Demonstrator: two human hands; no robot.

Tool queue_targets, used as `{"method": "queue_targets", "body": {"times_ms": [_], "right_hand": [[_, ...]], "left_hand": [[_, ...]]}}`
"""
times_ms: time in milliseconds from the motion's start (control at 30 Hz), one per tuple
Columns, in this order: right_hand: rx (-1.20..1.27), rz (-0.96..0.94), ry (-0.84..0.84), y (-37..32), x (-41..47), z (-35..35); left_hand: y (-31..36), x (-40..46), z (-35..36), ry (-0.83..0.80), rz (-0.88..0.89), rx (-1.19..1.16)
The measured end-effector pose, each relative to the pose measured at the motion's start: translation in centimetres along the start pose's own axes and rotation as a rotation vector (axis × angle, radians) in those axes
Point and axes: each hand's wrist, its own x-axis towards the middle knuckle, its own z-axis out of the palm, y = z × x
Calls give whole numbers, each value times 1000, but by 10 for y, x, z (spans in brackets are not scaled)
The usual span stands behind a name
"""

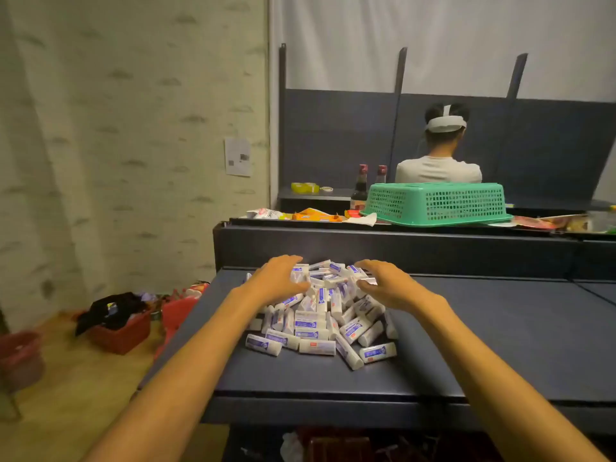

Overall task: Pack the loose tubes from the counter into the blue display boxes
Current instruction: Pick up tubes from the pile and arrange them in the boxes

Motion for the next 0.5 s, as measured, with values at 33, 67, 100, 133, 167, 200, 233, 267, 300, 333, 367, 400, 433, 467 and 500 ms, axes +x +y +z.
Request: {"method": "queue_targets", "body": {"times_ms": [33,67,100,133,167,200,233,267,300,333,367,400,433,467,500], "right_hand": [[0,-1,10,-1,4,3],[2,-1,16,-1,9,3],[-2,-4,22,0,13,5],[-6,-3,20,0,15,5],[-12,-6,31,1,19,6],[-18,-14,41,1,23,6],[-25,-33,57,2,26,7],[-37,-53,69,1,28,6],[-44,-76,79,1,31,8],[-52,-95,82,2,33,10],[-53,-118,88,2,35,12],[-58,-138,83,1,37,13],[-61,-160,85,1,40,15],[-68,-177,81,1,43,17],[-71,-198,84,1,46,19]], "left_hand": [[-3,6,4,4,11,-32],[-4,11,6,-3,12,-51],[-6,17,10,-17,7,-62],[-5,20,12,-45,-4,-62],[-6,27,14,-72,-5,-52],[-4,30,15,-102,-1,-35],[-4,34,15,-123,13,-33],[-4,35,13,-128,24,-38],[-4,36,13,-129,27,-60],[-3,37,13,-116,25,-90],[-2,37,13,-93,25,-124],[1,35,12,-66,28,-155],[3,34,12,-33,34,-178],[6,33,11,1,42,-191],[8,32,10,35,49,-207]]}}
